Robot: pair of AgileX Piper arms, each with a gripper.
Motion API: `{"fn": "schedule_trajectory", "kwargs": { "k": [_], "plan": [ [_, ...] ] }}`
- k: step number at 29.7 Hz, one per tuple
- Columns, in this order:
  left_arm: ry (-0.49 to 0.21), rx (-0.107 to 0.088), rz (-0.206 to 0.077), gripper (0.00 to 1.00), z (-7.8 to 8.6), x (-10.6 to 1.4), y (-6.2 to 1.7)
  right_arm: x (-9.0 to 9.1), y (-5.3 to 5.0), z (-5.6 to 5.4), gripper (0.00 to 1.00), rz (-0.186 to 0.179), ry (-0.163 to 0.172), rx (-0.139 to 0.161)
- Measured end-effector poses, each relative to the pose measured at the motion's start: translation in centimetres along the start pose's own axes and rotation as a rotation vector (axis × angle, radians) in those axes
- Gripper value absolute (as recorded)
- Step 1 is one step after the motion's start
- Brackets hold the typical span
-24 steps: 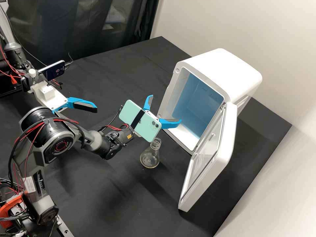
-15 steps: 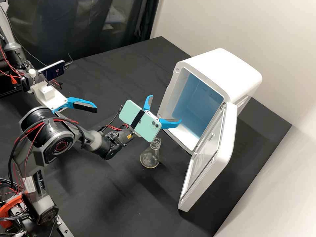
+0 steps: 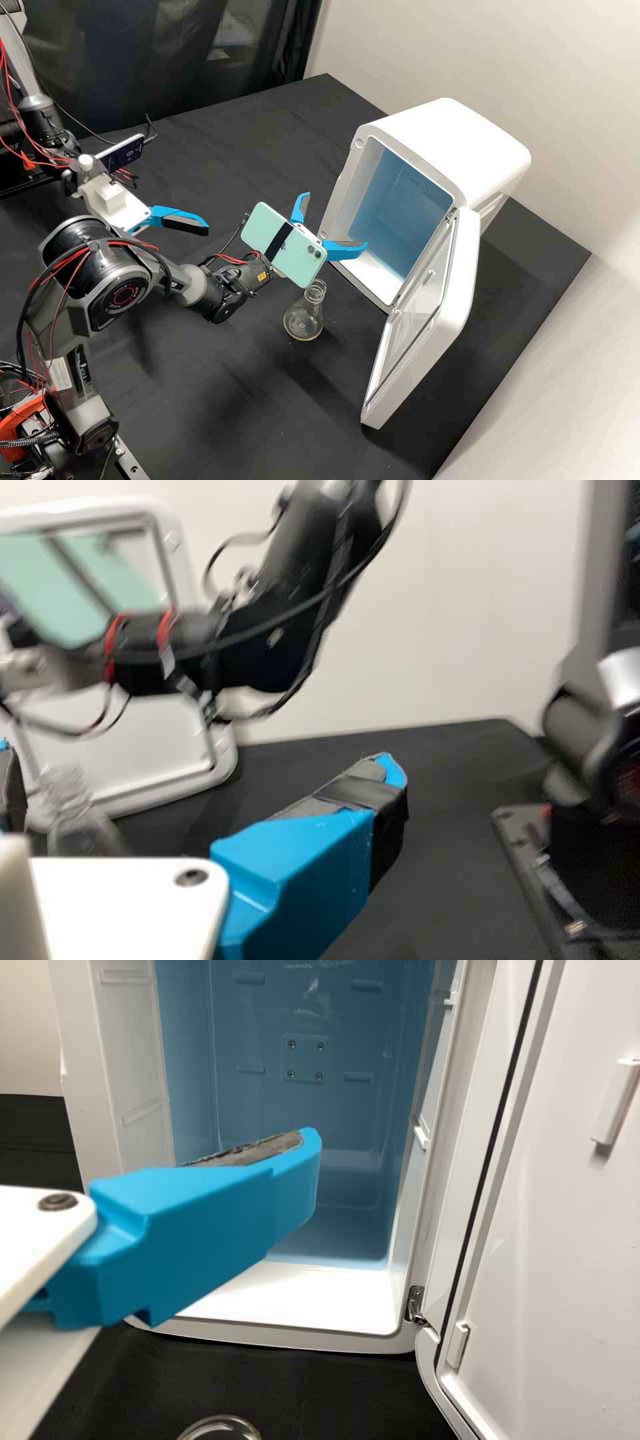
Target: Place the flask in the incubator
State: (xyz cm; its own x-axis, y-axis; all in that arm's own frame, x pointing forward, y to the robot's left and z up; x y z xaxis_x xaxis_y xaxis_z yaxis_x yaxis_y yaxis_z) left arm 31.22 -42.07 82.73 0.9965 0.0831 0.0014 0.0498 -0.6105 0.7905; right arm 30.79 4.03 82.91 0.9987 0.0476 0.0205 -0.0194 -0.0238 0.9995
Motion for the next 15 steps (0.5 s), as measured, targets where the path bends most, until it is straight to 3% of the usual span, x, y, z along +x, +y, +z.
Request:
{"fn": "schedule_trajectory", "kwargs": {
  "k": [5,14,15],
  "plan": [
    [0.055,-0.031,-0.019,1.0,-1.9,0.1,-0.52,0.0,0.0,0.0,1.0,0.0,0.0,0.0],
    [0.127,-0.057,-0.009,1.0,-4.9,-0.4,-0.21,0.0,0.0,0.0,1.0,0.0,0.0,0.0],
    [0.128,-0.057,-0.019,1.0,-5.2,-0.6,-0.42,0.0,0.0,0.0,1.0,0.0,0.0,0.0]
  ]
}}
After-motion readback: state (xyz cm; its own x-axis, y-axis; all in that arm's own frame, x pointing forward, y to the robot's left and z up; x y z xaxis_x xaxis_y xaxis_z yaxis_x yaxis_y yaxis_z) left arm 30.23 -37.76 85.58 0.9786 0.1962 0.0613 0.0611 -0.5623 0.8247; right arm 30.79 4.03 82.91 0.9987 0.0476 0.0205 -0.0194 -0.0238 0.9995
